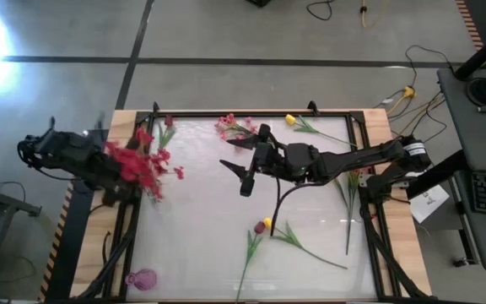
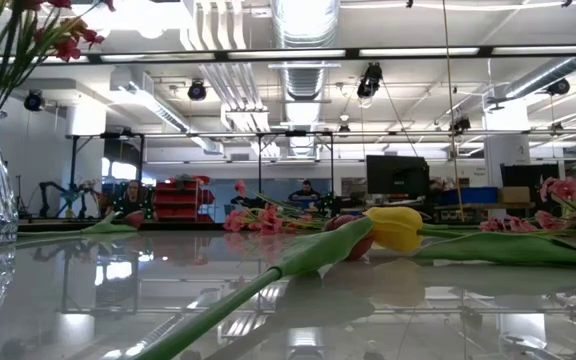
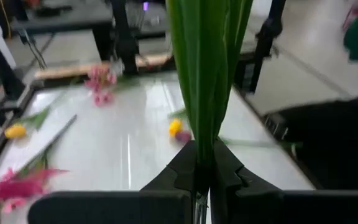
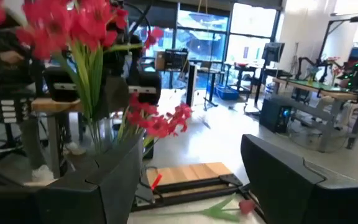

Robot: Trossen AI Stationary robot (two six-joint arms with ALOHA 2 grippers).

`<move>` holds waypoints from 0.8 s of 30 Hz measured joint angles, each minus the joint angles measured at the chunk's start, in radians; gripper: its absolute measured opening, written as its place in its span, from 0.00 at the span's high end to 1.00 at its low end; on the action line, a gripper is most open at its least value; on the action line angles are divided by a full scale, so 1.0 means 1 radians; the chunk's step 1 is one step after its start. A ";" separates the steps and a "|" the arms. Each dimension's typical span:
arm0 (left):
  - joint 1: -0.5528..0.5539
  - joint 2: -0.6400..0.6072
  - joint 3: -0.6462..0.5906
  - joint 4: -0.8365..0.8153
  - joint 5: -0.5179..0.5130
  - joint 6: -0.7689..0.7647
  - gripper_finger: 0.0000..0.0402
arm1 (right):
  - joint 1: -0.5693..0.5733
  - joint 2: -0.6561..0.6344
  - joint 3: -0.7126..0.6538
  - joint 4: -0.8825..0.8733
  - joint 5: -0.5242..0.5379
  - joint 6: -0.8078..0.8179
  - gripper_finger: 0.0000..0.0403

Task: Sort flowers into vase by color
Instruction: Put the red flower into the transparent vase

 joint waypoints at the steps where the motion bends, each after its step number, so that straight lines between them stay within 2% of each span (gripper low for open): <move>1: 0.000 -0.005 0.018 -0.003 0.000 0.000 1.00 | 0.000 -0.001 0.000 0.001 0.001 0.001 0.35; 5: 0.000 -0.026 0.068 -0.071 -0.001 -0.032 1.00 | 0.000 -0.002 0.000 -0.002 0.018 0.004 0.34; 8: 0.000 -0.046 0.052 -0.113 -0.002 -0.063 1.00 | 0.000 -0.002 -0.001 -0.002 0.026 0.007 0.34; 16: 0.001 -0.100 -0.075 -0.002 -0.044 -0.065 1.00 | 0.000 -0.002 -0.001 -0.005 0.045 0.002 0.36; 24: 0.001 -0.168 -0.096 -0.017 -0.107 -0.068 1.00 | 0.000 -0.002 -0.001 -0.023 0.045 0.006 0.36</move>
